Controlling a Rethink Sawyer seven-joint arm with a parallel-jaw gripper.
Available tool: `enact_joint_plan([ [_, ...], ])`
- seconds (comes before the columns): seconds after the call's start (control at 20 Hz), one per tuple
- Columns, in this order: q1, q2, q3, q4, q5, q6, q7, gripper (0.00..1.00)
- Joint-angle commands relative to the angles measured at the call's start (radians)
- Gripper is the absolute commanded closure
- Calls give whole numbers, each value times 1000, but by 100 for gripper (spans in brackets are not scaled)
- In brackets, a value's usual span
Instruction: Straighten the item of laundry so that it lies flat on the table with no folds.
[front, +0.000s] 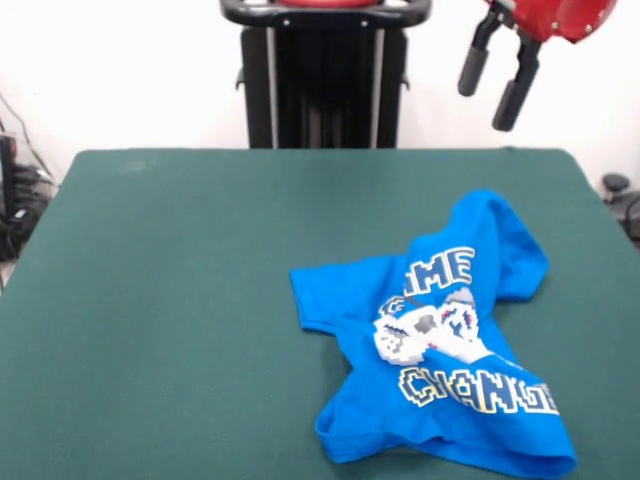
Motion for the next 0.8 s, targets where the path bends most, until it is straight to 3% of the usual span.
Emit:
enact_joint_plan([
  [0.05,10,28,12,-126,-221,232,-232,0],
  [0.2,-6,69,40,-150,-238,187,-207,0],
  [0.4,-61,165,111,-214,-233,84,-87,0],
  [0.55,-66,232,98,-298,-250,83,-19,0],
  [0.8,-71,289,94,-338,-244,33,34,0],
])
